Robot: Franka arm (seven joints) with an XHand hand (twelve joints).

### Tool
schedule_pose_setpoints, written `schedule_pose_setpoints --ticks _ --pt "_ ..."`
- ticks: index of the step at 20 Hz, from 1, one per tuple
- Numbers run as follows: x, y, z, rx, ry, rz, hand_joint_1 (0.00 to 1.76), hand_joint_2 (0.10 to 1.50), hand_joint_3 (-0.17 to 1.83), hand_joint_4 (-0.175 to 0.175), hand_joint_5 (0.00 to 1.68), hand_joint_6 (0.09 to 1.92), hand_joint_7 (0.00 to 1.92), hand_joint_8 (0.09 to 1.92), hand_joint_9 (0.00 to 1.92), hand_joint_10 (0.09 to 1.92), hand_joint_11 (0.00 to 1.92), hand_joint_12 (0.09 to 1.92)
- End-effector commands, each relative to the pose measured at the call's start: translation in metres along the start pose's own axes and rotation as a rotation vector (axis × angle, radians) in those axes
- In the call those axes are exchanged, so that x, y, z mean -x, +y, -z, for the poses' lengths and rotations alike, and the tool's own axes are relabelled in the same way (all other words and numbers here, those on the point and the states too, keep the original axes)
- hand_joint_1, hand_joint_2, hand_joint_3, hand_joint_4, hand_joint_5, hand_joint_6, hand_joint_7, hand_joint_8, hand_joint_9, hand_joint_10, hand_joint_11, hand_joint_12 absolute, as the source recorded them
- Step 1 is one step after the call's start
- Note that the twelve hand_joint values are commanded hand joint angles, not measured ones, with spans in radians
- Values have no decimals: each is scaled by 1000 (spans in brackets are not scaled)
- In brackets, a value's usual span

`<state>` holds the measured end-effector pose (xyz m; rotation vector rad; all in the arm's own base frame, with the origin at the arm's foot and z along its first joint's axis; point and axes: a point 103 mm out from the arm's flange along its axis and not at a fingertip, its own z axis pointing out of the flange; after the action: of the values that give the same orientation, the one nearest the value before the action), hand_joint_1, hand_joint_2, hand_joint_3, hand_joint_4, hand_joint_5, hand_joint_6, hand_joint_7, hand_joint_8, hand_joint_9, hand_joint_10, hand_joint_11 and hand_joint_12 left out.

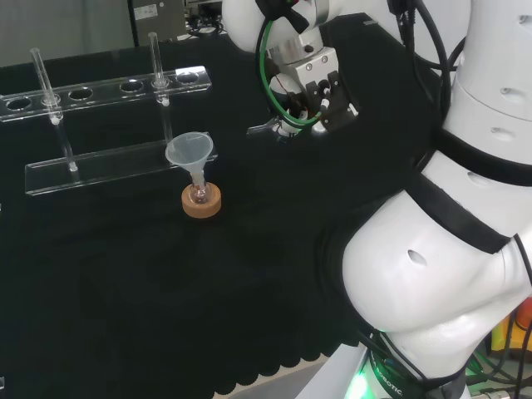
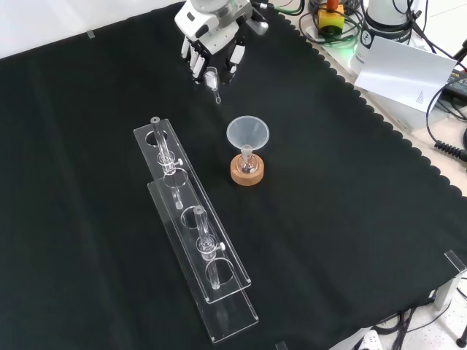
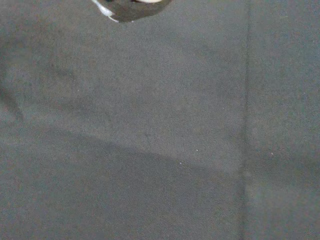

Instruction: Pour all the NaCl from the weighing funnel into the round-bottom flask.

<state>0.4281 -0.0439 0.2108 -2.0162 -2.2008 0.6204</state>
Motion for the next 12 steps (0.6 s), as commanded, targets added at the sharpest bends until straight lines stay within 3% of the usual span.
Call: schedule_pose_setpoints --ticks 1,12 --pt "0 -20 17 -24 -72 11 1094 1118 -175 135 1156 744 1174 462 1264 282 845 1051" --pt "-27 -33 50 -2 -146 54 1095 1117 -175 135 1158 741 1182 458 1278 278 859 1049"
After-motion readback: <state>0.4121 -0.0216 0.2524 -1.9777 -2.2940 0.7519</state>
